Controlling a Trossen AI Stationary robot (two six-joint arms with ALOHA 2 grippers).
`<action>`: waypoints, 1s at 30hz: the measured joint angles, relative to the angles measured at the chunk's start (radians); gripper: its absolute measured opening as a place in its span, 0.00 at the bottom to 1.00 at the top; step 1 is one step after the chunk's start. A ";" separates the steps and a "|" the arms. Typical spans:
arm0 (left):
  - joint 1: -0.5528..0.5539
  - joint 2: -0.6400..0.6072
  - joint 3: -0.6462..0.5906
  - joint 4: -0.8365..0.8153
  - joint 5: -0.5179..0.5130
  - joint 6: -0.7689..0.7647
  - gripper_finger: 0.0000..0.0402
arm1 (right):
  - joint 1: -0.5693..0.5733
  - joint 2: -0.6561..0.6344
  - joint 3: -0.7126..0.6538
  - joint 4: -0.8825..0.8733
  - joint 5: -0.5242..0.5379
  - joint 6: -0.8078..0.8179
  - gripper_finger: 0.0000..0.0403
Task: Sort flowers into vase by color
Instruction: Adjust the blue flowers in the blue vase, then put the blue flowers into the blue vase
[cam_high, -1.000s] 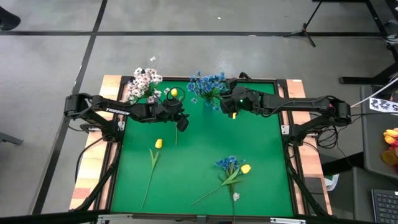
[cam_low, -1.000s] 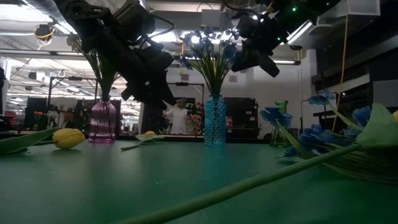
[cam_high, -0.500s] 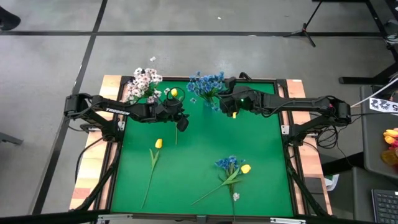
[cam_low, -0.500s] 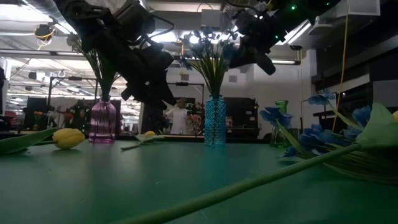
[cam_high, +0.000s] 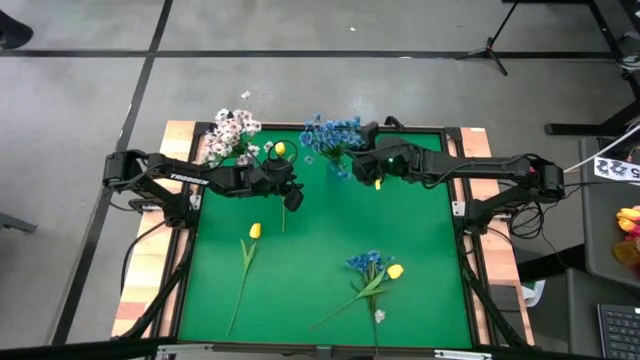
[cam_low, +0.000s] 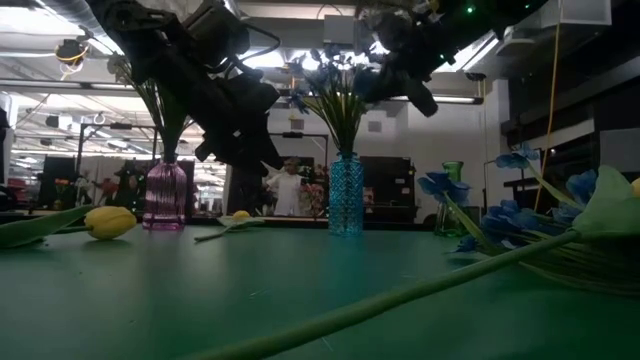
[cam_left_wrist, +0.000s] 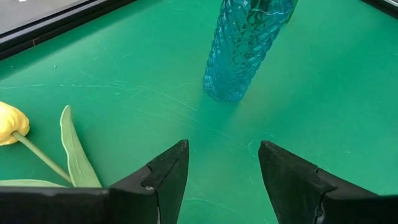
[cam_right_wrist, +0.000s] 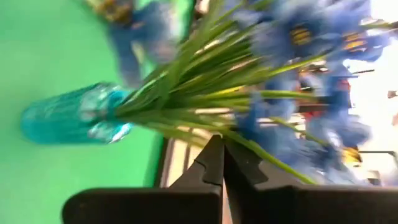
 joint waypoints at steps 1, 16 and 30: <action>0.000 0.000 0.000 0.000 0.000 0.000 0.48 | 0.000 0.000 0.000 -0.022 0.000 0.004 0.01; 0.000 0.000 0.000 -0.015 0.000 0.000 0.48 | 0.000 -0.112 0.000 -0.421 -0.099 0.185 0.29; 0.000 0.000 0.000 -0.019 0.000 -0.001 0.48 | 0.185 -0.282 0.000 -0.804 -0.611 0.803 0.41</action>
